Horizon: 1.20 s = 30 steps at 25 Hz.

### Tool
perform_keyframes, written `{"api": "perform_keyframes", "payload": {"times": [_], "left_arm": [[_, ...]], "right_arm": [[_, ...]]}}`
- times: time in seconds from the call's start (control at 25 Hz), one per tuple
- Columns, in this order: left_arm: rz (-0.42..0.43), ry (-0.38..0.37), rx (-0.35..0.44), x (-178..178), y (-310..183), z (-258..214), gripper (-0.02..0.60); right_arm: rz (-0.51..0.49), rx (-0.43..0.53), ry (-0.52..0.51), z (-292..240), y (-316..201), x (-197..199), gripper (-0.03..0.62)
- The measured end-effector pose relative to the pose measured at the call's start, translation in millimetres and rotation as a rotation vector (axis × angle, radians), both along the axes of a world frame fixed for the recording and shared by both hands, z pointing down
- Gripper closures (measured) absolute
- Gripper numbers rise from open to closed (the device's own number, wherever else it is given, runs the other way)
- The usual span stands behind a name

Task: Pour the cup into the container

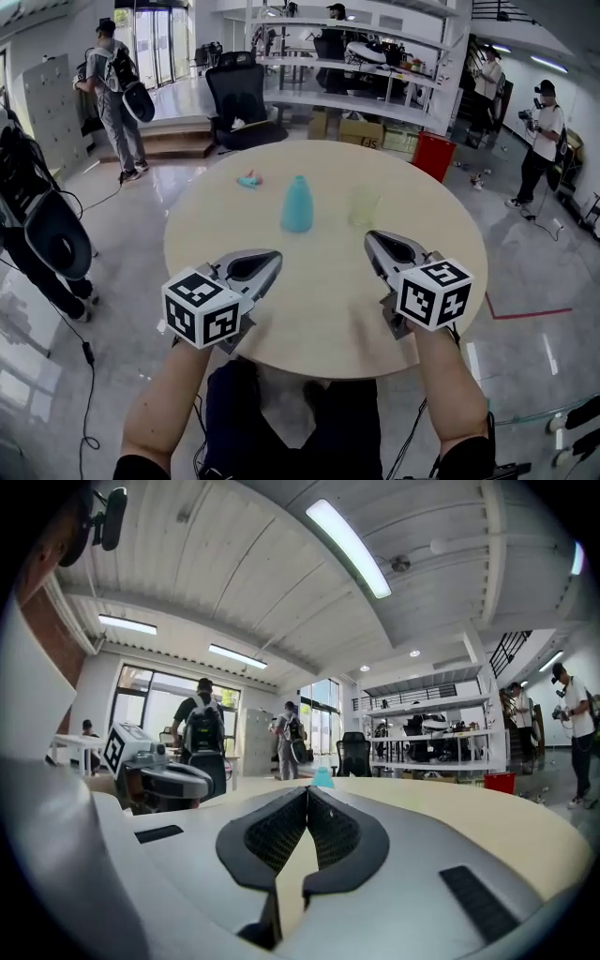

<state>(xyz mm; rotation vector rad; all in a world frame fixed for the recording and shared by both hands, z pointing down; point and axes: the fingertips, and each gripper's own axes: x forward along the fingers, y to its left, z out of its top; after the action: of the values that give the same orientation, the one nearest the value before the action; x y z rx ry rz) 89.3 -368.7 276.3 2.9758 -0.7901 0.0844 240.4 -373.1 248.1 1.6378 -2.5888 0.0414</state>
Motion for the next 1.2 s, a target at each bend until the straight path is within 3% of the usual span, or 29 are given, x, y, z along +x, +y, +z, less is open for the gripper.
{"api": "perform_keyframes", "payload": {"times": [0.32,0.56,0.88,1.2], "left_arm": [[-0.106,0.021,-0.023,-43.8,123.4,5.9,0.583],[-0.079,0.023,-0.012,-45.7,253.0,-1.6,0.583],[-0.051,0.007,-0.012,-74.0,444.3,1.8,0.583],[-0.019,0.007,-0.024,-91.3,588.4,22.2,0.583]], "right_arm": [[0.013,-0.026,-0.001,21.1,145.4,-19.1,0.586],[0.017,-0.043,-0.002,22.5,274.0,-30.2,0.586],[-0.014,-0.031,0.005,22.6,458.4,-77.0,0.586],[-0.008,-0.043,0.005,29.3,587.9,-101.2,0.586]]}}
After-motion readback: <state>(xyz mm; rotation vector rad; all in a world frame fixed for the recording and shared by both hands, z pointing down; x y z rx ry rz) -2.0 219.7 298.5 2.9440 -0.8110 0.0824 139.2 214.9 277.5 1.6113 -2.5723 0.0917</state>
